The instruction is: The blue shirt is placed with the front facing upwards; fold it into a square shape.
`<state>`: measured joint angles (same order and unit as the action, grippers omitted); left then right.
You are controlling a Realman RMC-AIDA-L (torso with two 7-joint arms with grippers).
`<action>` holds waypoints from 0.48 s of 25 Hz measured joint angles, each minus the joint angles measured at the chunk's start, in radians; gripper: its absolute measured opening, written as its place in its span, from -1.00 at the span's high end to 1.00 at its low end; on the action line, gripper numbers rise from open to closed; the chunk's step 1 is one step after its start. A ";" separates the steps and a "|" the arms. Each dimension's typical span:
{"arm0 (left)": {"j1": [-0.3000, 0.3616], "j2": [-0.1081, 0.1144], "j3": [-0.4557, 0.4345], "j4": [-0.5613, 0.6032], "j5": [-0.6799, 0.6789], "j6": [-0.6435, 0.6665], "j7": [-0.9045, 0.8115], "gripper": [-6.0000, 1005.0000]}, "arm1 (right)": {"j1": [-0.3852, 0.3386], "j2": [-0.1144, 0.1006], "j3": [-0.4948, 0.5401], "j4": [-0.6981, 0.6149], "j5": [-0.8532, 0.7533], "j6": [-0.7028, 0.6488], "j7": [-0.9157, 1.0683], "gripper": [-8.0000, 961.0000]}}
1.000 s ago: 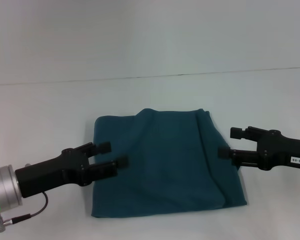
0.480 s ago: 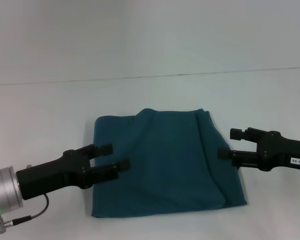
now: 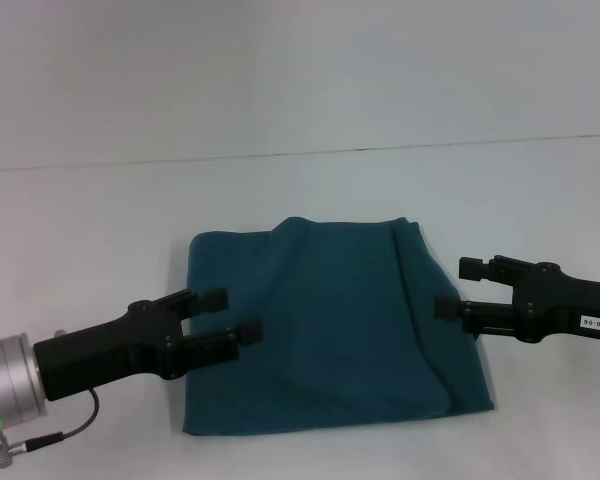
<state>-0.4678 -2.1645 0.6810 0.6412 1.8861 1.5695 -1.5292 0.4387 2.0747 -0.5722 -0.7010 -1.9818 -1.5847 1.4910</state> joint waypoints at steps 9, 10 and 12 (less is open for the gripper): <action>0.000 0.002 0.000 0.000 0.000 0.004 0.000 -0.72 | 0.003 0.000 0.000 0.000 0.000 0.000 0.000 -0.92; 0.000 0.002 0.001 0.000 0.000 0.004 0.000 -0.72 | 0.003 0.000 0.000 0.000 0.000 0.000 0.000 -0.92; 0.000 0.002 0.005 0.000 0.000 0.004 0.000 -0.72 | 0.004 0.000 -0.005 0.000 -0.001 0.000 0.000 -0.92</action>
<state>-0.4678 -2.1628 0.6862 0.6412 1.8865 1.5739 -1.5292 0.4431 2.0752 -0.5774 -0.7009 -1.9823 -1.5846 1.4909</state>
